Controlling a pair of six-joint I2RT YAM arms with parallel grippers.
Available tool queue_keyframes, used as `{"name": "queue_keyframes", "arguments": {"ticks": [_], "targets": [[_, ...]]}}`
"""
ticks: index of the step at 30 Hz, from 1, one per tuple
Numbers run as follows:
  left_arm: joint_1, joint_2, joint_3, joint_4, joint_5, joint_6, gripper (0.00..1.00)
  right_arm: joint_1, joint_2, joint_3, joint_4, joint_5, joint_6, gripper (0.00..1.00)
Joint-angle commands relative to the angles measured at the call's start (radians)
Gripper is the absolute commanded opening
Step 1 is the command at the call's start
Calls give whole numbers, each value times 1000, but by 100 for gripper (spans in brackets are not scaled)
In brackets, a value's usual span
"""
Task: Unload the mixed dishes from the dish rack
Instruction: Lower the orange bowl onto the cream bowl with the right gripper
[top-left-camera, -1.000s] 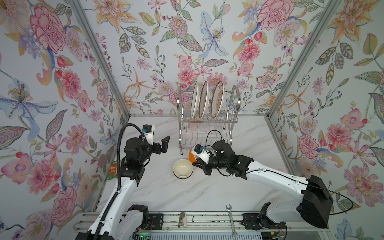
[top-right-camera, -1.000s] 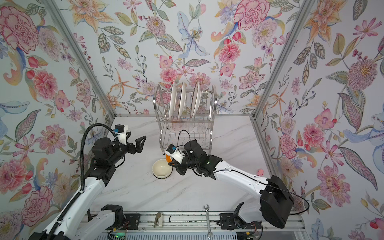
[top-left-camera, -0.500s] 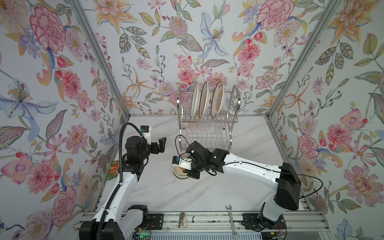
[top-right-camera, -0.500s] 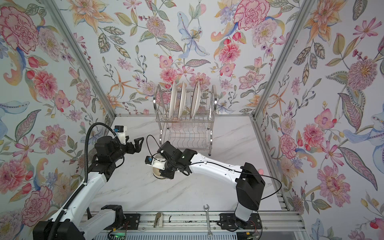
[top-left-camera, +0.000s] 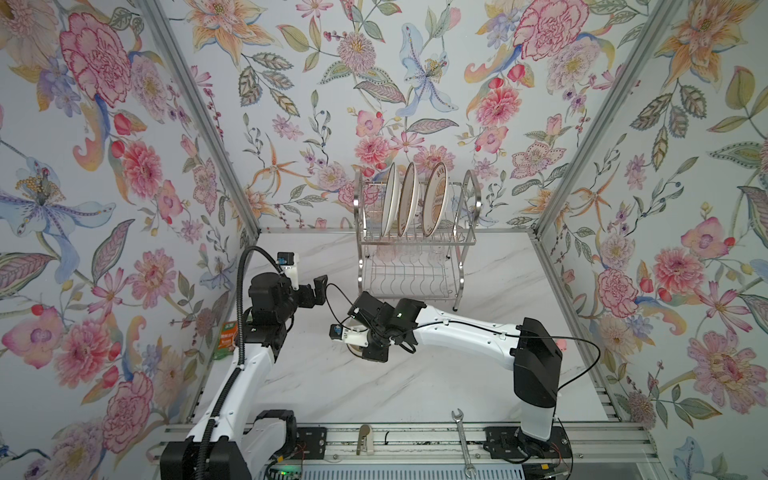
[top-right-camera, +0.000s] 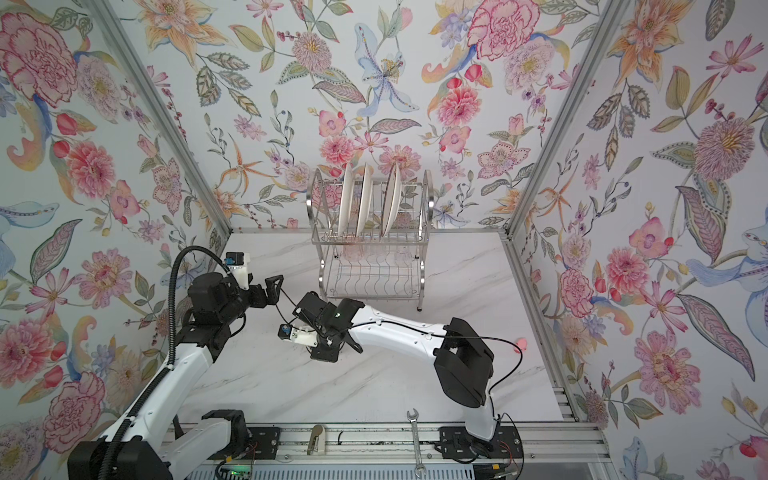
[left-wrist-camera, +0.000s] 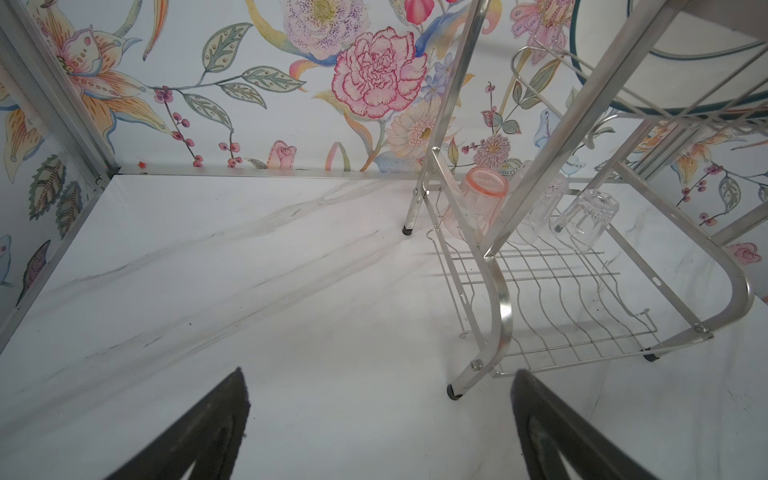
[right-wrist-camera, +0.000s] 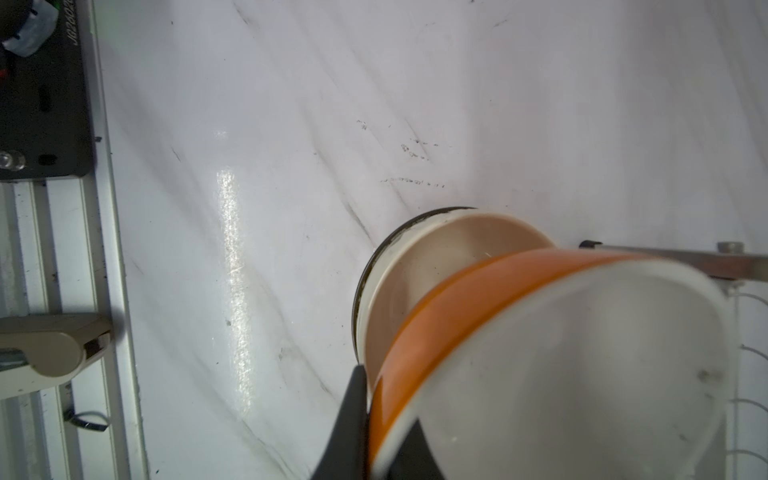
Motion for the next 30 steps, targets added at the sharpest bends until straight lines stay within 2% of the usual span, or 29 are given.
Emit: {"name": "queue_keyframes", "arguments": {"ticks": [1, 21, 26, 30], "targets": [[14, -27, -14, -5, -20, 21, 99, 4, 22, 51, -37, 26, -9, 0], [15, -14, -16, 20, 48, 10, 99, 5, 72, 69, -66, -1, 10, 10], [15, -26, -20, 8, 35, 25, 99, 4, 79, 81, -66, -19, 13, 19], [15, -23, -13, -3, 36, 36, 99, 6, 86, 99, -65, -31, 20, 31]]}}
